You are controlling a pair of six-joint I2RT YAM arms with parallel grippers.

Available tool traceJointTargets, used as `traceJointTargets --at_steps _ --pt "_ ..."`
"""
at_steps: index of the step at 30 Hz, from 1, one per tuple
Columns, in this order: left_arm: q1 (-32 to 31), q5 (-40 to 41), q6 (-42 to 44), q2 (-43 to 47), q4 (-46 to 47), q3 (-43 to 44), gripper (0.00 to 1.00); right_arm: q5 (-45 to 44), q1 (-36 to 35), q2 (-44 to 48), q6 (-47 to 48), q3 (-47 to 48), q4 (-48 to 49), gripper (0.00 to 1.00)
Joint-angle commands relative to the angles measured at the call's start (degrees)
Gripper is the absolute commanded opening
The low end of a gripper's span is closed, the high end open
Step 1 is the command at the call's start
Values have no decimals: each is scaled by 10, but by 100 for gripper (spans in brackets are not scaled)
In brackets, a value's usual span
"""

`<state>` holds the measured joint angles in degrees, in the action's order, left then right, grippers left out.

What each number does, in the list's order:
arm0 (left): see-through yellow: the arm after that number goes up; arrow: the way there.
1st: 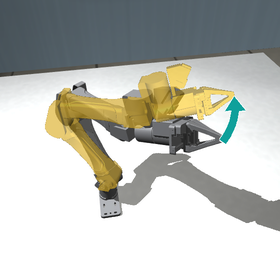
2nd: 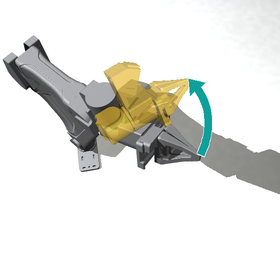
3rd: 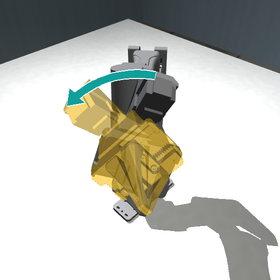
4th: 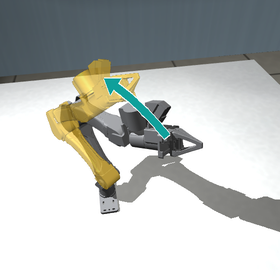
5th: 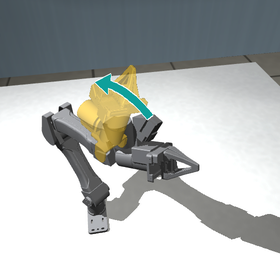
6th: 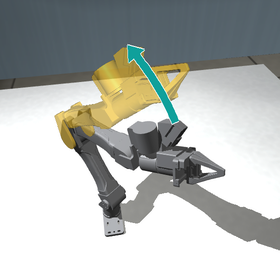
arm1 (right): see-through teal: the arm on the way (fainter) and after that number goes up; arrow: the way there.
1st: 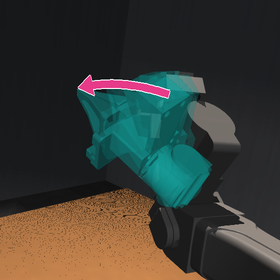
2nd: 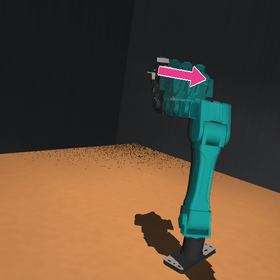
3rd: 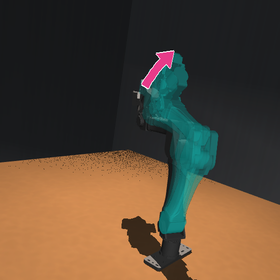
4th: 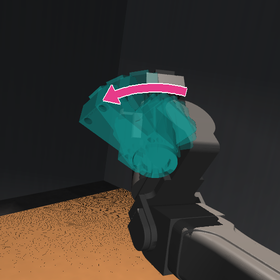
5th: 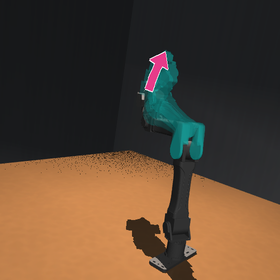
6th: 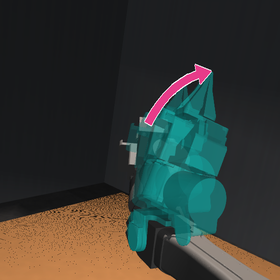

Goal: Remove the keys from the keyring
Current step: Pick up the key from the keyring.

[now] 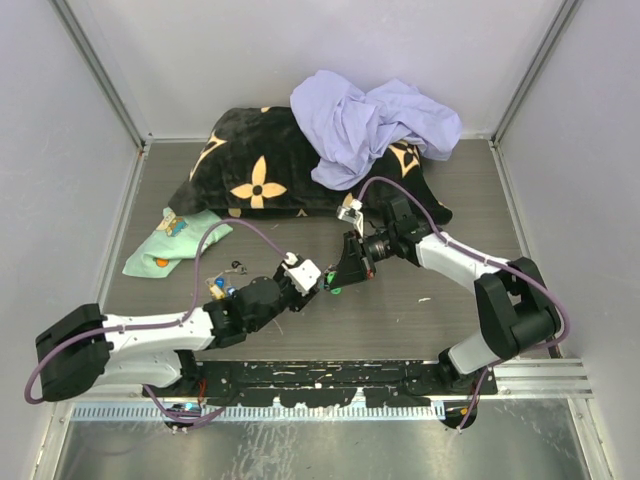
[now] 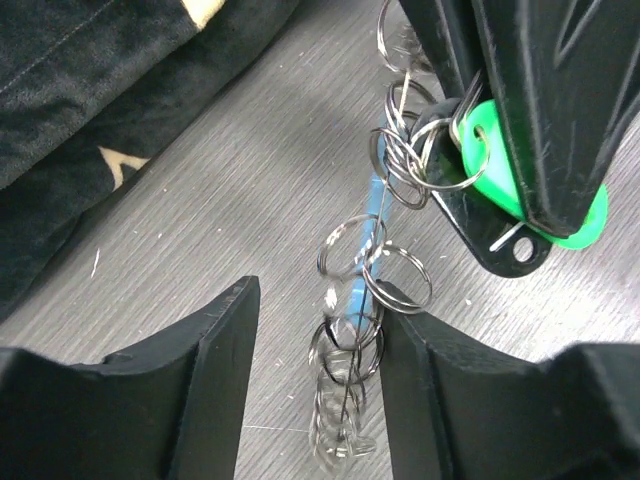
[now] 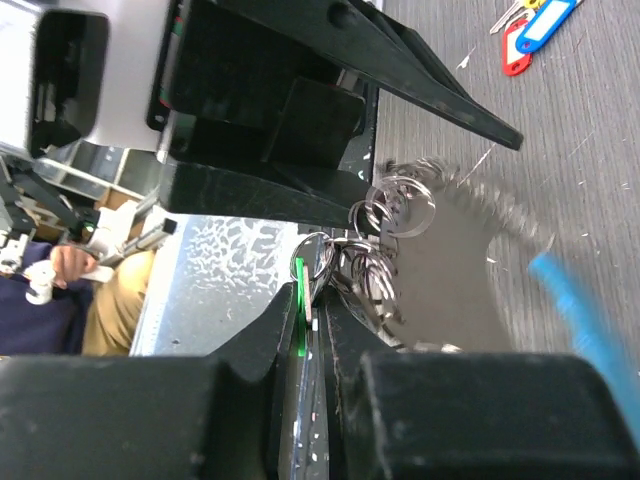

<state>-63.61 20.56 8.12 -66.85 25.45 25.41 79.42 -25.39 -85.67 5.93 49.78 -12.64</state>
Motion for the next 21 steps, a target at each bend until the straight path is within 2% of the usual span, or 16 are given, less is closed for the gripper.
traceJointTargets --at_steps 1,4,7,14,21 --pt "6 -18 -6 60 -7 4 55 42 9 -8 -117 -7 126 1" --pt "7 -41 -19 86 -54 11 64 34 16 -11 -142 -10 149 1" --pt "8 -48 -47 111 -96 22 67 22 20 -12 -192 -25 200 1" --pt "8 -100 -139 177 -149 40 72 -16 24 -15 -293 -52 292 1" --pt "9 -95 -177 227 -205 68 75 -63 25 -16 -405 -73 359 1"
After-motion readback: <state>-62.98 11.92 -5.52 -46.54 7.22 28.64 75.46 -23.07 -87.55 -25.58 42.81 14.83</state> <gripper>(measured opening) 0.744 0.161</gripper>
